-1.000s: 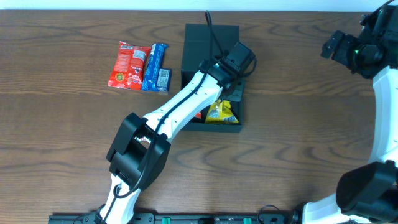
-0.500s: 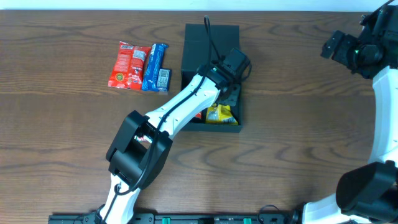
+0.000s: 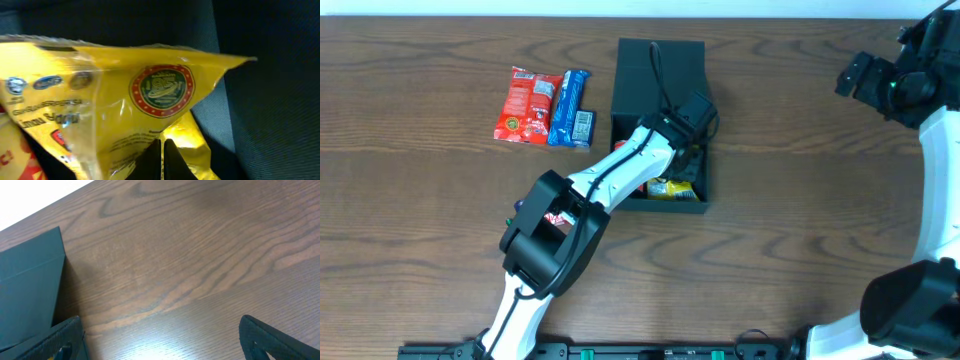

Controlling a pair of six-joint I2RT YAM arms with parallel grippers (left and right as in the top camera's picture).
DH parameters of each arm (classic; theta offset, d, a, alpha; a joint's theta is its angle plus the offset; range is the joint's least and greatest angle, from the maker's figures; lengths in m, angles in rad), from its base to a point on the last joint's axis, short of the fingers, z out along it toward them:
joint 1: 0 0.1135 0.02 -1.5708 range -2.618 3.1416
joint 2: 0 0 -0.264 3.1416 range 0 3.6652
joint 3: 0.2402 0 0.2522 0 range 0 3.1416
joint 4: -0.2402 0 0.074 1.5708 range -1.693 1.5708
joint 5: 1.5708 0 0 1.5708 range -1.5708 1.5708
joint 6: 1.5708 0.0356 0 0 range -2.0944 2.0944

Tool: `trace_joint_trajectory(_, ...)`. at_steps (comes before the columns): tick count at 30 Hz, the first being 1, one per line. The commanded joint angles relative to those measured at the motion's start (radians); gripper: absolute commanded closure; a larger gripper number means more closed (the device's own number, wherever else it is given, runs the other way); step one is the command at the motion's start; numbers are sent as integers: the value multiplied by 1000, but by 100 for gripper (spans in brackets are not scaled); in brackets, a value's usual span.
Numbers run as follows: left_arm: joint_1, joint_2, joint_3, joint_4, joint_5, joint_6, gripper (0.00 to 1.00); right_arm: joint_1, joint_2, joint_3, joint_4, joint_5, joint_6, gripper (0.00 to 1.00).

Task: Pack container
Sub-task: 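Lower the yellow bag into the box beside the Pringles can, then release the yellow bag and move the left gripper to the red bag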

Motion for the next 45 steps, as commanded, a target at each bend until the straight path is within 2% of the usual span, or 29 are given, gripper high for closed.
trace_joint_trajectory(1,4,16,-13,-3,3,18,94,-7,-16,6,-1,6,-14,1)
trace_joint_trajectory(9,4,-24,91,-24,-11,80,94,-7,-16,6,-1,6,-14,1)
trace_joint_trajectory(15,5,-84,183,-81,-158,99,94,-7,-16,6,-1,6,-14,1)
trace_joint_trajectory(20,38,-162,192,-94,-367,99,94,-7,-16,6,-2,6,-14,1)
trace_joint_trajectory(25,213,-192,191,-150,-380,99,94,-7,-16,6,-4,6,-14,1)
trace_joint_trajectory(30,448,-190,191,-179,-245,139,94,-7,-16,6,-13,6,-14,1)
trace_joint_trajectory(32,524,-186,190,-164,-193,181,83,-7,-16,6,-13,6,-14,1)
trace_joint_trajectory(33,553,-182,190,-156,-175,198,67,-7,-16,6,-13,6,-14,1)
trace_joint_trajectory(35,618,-169,190,-137,-104,252,12,-7,-16,6,-12,6,-14,1)
trace_joint_trajectory(38,683,-134,190,-131,-52,294,2,-7,-16,6,-14,5,-14,1)
trace_joint_trajectory(45,724,-18,190,-67,-40,384,5,-7,-16,6,-28,-24,-14,1)
